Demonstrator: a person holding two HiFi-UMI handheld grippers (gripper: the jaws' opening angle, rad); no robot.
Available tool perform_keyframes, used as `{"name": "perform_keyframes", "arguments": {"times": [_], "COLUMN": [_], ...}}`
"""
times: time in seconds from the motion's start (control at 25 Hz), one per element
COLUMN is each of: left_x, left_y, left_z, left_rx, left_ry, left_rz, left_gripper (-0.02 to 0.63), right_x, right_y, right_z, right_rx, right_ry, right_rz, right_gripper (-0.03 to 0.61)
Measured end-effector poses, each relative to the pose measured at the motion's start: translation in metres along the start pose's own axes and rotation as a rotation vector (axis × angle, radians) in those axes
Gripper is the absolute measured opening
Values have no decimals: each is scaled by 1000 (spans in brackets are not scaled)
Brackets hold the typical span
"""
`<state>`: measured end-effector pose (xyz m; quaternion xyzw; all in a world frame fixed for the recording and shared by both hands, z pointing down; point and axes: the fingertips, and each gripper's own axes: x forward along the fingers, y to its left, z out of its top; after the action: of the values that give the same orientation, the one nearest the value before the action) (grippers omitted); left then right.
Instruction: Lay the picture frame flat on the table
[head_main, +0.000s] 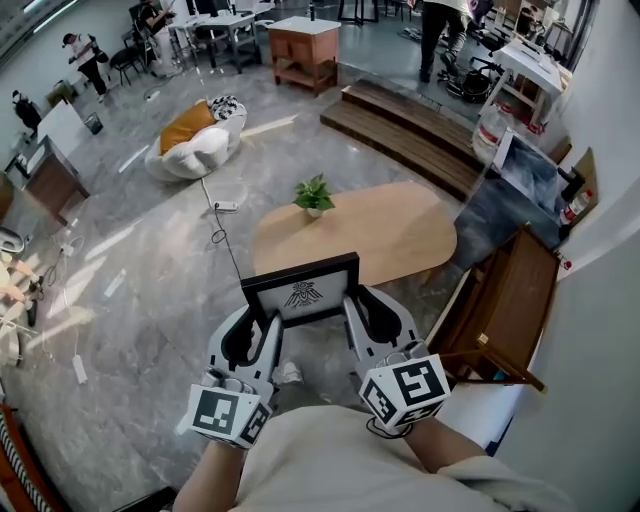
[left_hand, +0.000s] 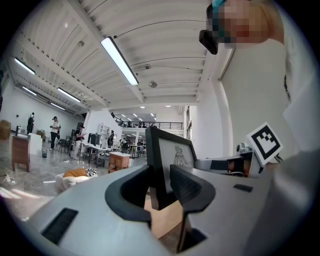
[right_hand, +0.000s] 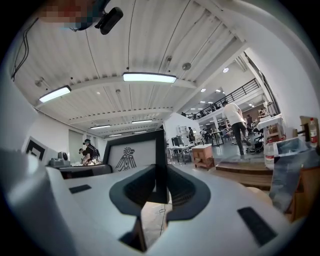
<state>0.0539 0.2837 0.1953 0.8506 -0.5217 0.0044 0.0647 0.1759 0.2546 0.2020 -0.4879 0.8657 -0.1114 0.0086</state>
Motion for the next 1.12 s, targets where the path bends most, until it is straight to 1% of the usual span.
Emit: {"name": "perform_keyframes", "arguments": {"times": [0.2, 0.4, 0.52, 0.88, 1.12], "left_x": [9, 20, 27, 55, 85], "left_y": [-3, -2, 5, 53, 105], "left_z": [0, -2, -3, -16, -22], "left_rx": [-1, 17, 18, -18, -41], "left_ry": [-3, 12, 13, 29, 52], "left_rz": [19, 19, 15, -5, -21], "left_gripper": [126, 126, 126, 126, 126], "right_x": [5, 14, 23, 74, 128], "right_y": [-10, -21, -23, -23, -20], "right_z": [4, 1, 1, -10, -17], "right_rx": [9, 39, 38, 11, 15], "right_ry": [-17, -27, -27, 5, 36], "right_rz": [19, 24, 22, 7, -14], "right_gripper": [52, 54, 54, 55, 55]}}
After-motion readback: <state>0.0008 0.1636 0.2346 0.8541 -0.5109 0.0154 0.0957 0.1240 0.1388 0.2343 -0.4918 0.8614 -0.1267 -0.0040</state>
